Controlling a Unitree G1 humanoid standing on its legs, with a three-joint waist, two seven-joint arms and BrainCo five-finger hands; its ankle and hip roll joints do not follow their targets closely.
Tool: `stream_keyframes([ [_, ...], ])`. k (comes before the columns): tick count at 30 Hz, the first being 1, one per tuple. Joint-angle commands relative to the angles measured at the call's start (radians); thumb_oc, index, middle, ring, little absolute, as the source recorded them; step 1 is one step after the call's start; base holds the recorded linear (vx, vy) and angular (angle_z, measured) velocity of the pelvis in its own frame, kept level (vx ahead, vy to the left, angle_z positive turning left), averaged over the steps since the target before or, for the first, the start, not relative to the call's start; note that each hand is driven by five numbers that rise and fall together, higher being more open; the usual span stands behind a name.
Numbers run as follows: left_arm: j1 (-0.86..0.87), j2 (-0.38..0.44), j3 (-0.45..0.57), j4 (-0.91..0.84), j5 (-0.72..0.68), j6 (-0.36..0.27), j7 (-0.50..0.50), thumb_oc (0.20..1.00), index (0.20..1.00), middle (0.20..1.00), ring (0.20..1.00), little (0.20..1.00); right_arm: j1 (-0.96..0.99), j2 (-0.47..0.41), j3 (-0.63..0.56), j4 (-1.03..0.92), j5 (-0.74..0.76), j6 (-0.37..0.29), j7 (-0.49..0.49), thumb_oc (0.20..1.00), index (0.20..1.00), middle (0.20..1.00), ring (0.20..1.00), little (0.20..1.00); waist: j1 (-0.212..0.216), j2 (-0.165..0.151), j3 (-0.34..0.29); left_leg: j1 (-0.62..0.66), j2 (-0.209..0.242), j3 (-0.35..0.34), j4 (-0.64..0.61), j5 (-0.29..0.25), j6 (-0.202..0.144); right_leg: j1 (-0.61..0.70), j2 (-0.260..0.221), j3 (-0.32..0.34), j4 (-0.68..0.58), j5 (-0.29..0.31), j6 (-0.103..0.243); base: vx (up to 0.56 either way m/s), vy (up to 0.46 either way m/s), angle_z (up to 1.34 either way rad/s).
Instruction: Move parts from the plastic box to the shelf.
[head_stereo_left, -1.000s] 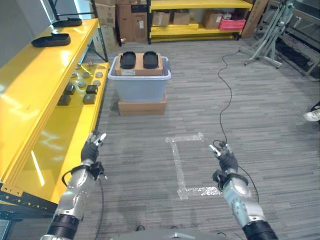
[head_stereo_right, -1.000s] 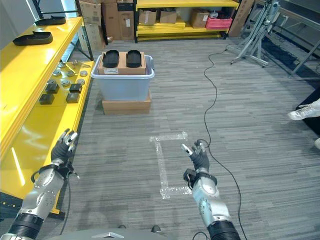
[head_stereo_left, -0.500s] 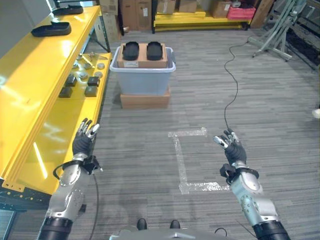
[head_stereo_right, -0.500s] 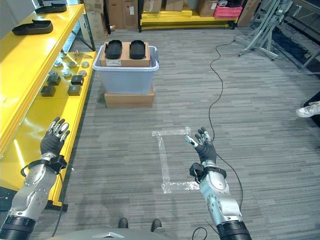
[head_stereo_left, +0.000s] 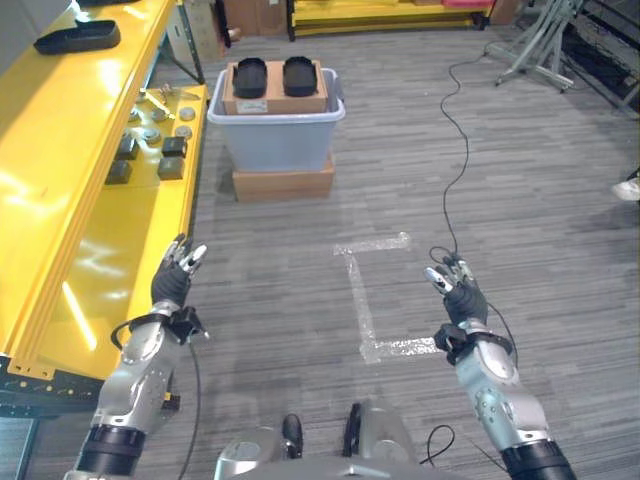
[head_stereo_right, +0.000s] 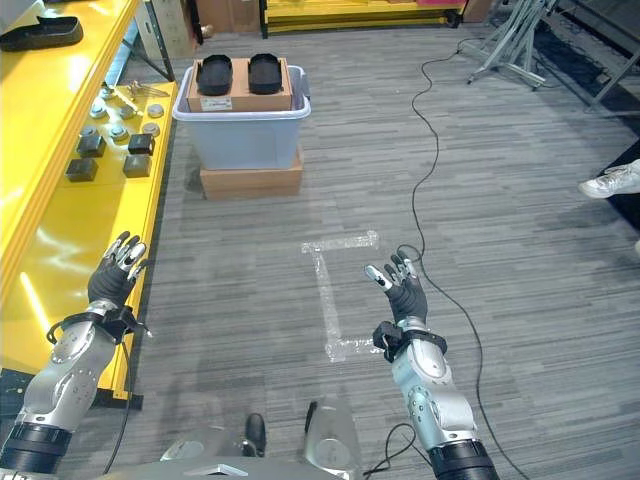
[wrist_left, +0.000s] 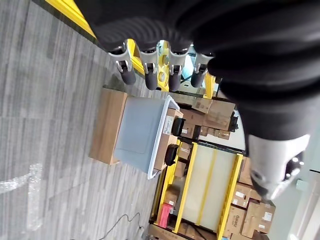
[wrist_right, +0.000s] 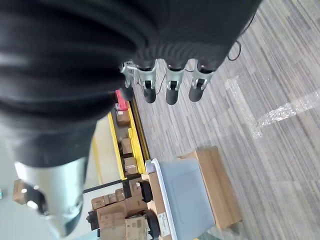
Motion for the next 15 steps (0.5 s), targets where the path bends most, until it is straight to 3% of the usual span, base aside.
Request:
stream_keyframes([
  [1,0.015,0.039,0.048,-0.049,-0.017,-0.038,0.002,1.000,1.000,1.000,1.000,1.000,-0.004,0.009,0.001,-0.040,0.035,-0.049,0.024,1.000,1.000,1.000,1.000,1.000,0.010,-0.016,-0.065,-0.063,-0.013,0.011,0.060,-0.074,0.003,-0.003,0.000,-0.006,-0.190,0.163,0.045,0.25,-0.129,-0.19],
  [5,0.015,0.053,0.038,-0.070,-0.026,-0.042,0.034,1.000,1.000,1.000,1.000,1.000,-0.001,0.002,-0.012,-0.028,0.059,-0.062,0.049,1.000,1.000,1.000,1.000,1.000,-0.008,-0.061,-0.062,-0.026,-0.036,-0.032,0.082,-0.138,-0.031,0.067,0.009,0.008,-0.687,0.201,0.069,0.38,-0.231,-0.15],
  [7,0.017,0.055,0.031,-0.071,-0.022,-0.042,0.042,1.000,1.000,1.000,1.000,1.000,0.007,-0.006,-0.023,-0.034,0.068,-0.054,0.057,1.000,1.000,1.000,1.000,1.000,-0.010,-0.073,-0.066,-0.014,-0.034,-0.035,0.094,-0.160,-0.039,0.077,-0.008,0.005,-0.805,0.220,0.081,0.44,-0.228,0.20],
  [10,0.034,0.060,0.031,-0.067,-0.025,-0.052,0.036,1.000,1.000,1.000,1.000,1.000,0.034,-0.009,-0.036,-0.052,0.082,-0.043,0.067,1.000,1.000,1.000,1.000,1.000,-0.012,-0.083,-0.067,0.007,-0.011,-0.021,0.133,-0.197,-0.049,0.080,-0.036,-0.018,-0.856,0.260,0.096,0.46,-0.233,0.06],
  [14,0.066,0.053,0.042,-0.064,-0.054,-0.074,0.039,1.000,1.000,1.000,1.000,1.000,0.052,-0.022,-0.051,-0.052,0.085,-0.027,0.086,1.000,1.000,1.000,1.000,1.000,-0.024,-0.085,-0.092,0.026,0.049,-0.014,0.173,-0.208,-0.077,0.116,-0.010,-0.005,-0.806,0.180,0.077,0.53,-0.284,0.17],
  [15,0.081,0.048,0.047,-0.065,-0.096,-0.071,0.039,1.000,1.000,1.000,1.000,1.000,0.052,-0.027,-0.049,-0.045,0.090,-0.020,0.088,1.000,1.000,1.000,1.000,1.000,-0.030,-0.084,-0.100,0.046,0.084,-0.017,0.191,-0.190,-0.091,0.111,0.008,0.011,-0.756,0.158,0.063,0.63,-0.346,0.59],
])
